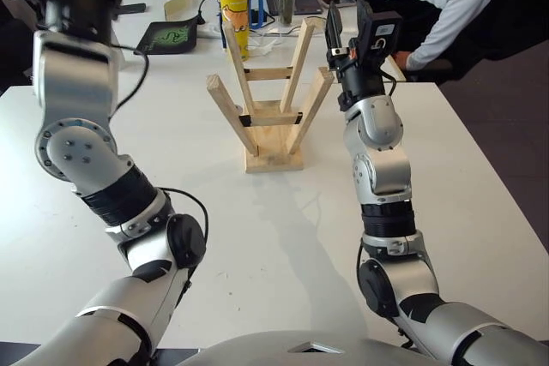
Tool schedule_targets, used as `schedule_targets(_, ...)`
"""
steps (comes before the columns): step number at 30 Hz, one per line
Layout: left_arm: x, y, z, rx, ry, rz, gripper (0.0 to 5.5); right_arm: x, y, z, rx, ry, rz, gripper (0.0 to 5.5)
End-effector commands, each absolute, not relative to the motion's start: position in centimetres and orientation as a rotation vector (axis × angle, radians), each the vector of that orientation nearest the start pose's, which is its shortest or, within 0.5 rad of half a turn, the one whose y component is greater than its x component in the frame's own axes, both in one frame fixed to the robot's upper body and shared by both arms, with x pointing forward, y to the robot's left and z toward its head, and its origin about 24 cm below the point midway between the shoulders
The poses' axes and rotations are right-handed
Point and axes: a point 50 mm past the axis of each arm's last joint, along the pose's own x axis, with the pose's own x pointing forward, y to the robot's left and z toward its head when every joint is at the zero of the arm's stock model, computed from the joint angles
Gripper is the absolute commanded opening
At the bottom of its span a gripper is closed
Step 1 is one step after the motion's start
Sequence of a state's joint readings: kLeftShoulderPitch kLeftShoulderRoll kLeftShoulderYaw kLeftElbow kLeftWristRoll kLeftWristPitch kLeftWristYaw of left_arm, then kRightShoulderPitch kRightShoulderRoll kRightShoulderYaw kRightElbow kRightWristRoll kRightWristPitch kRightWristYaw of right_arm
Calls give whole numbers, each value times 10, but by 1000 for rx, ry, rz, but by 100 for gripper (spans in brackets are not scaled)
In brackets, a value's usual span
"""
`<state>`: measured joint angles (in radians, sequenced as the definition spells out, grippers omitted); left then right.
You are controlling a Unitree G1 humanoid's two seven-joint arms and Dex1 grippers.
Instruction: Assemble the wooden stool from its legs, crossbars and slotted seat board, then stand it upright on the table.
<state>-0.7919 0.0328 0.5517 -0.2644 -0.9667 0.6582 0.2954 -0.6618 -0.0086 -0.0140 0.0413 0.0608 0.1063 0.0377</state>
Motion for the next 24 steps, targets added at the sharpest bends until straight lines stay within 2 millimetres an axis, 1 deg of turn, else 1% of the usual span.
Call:
schedule_targets(1, 313, 110, 134, -960, 194, -206, 236, 340, -84, 197, 14, -359, 320, 216)
schedule_targets(2, 308, 96, 120, -969, 253, -230, 236, 341, -84, 193, 2, -330, 321, 216)
schedule_targets(3, 306, 87, 115, -962, 278, -252, 236, 343, -85, 189, -3, -291, 320, 216)
schedule_targets(5, 306, 75, 125, -932, 238, -307, 236, 348, -86, 171, -44, -153, 329, 216)
schedule_targets(7, 310, 79, 140, -900, 168, -313, 236, 352, -91, 152, -55, -29, 314, 216)
schedule_targets(9, 314, 89, 147, -895, 126, -284, 236, 353, -95, 137, -64, 78, 313, 216)
schedule_targets(11, 316, 100, 152, -887, 94, -251, 236, 352, -98, 132, -63, 107, 305, 216)
schedule_targets(15, 314, 110, 156, -889, 59, -219, 236, 351, -97, 134, -48, 96, 314, 216)
schedule_targets(19, 312, 113, 162, -874, 22, -212, 236, 347, -89, 144, -53, 20, 356, 216)
schedule_targets(22, 310, 116, 173, -844, -32, -214, 236, 343, -85, 158, -21, -74, 382, 216)
schedule_targets(24, 309, 121, 186, -836, -92, -208, 236, 342, -82, 165, -9, -119, 400, 216)
